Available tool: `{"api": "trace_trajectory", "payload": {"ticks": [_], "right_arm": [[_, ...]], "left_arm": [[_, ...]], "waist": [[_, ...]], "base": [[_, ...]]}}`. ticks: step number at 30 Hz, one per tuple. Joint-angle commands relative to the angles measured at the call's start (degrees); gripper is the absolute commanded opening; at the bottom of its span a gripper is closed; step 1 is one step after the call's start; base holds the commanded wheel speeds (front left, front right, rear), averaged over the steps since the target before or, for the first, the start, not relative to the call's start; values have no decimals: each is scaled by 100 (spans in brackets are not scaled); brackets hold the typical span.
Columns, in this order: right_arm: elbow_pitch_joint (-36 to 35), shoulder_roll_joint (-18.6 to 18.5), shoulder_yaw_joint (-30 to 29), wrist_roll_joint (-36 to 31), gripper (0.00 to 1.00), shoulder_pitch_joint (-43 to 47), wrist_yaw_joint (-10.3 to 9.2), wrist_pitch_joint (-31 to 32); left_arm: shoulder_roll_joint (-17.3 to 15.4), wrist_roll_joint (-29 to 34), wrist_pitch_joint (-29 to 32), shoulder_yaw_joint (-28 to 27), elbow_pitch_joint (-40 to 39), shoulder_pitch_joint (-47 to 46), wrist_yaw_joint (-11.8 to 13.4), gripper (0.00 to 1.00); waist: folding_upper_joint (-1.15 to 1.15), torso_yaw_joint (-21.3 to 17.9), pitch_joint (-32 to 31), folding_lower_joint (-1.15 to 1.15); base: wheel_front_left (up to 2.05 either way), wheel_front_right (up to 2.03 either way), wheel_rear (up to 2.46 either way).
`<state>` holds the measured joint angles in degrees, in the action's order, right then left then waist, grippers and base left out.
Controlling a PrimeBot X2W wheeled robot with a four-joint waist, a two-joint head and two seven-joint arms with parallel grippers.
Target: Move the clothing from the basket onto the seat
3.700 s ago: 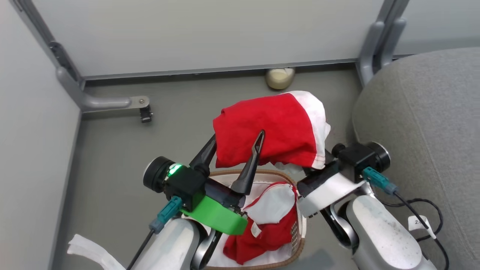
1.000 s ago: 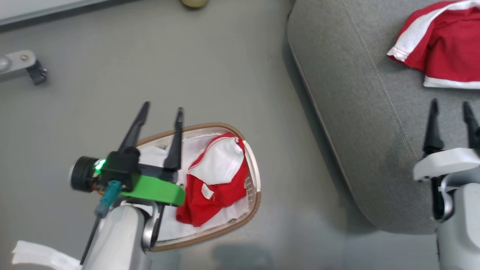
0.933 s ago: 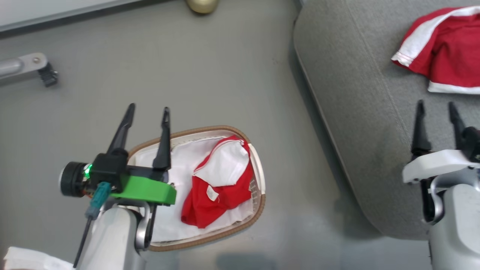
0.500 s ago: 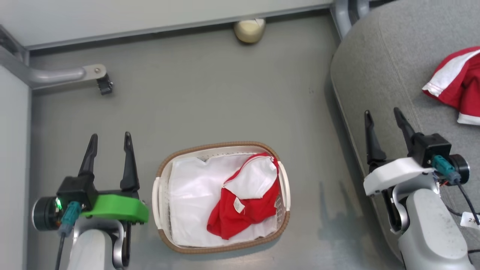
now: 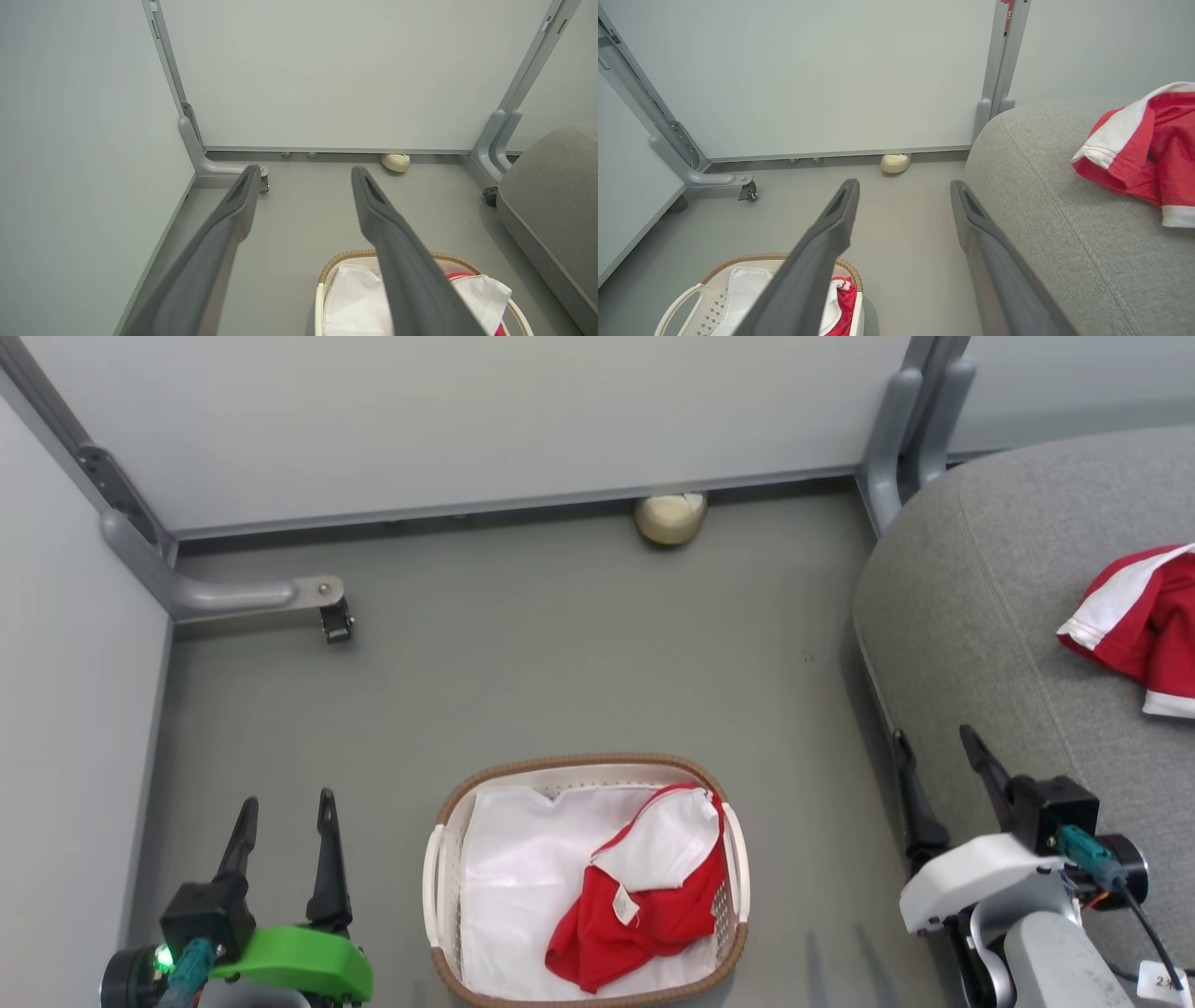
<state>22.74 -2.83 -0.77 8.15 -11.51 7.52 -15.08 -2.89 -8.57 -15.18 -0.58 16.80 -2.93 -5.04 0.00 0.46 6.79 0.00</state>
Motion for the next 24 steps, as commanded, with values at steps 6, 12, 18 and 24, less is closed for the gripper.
{"api": "trace_trajectory", "payload": {"ticks": [6,12,18,24], "right_arm": [[-34,-25,25,38,100,344,-6,-13],[-10,-24,6,52,100,529,-6,-13],[-7,-25,2,67,100,543,-6,-13],[-169,-24,9,103,100,292,-6,-13]], "left_arm": [[-7,-27,5,-86,-53,353,-14,100],[-7,-103,5,-35,-73,484,15,100],[-7,-173,4,133,65,518,35,100],[-8,-301,4,361,280,238,-6,100]], "waist": [[0,18,-377,0],[0,-18,-485,0],[0,-25,-451,0],[0,-41,-58,0]], "base": [[0,0,0],[0,0,0],[0,0,0],[0,0,0]]}}
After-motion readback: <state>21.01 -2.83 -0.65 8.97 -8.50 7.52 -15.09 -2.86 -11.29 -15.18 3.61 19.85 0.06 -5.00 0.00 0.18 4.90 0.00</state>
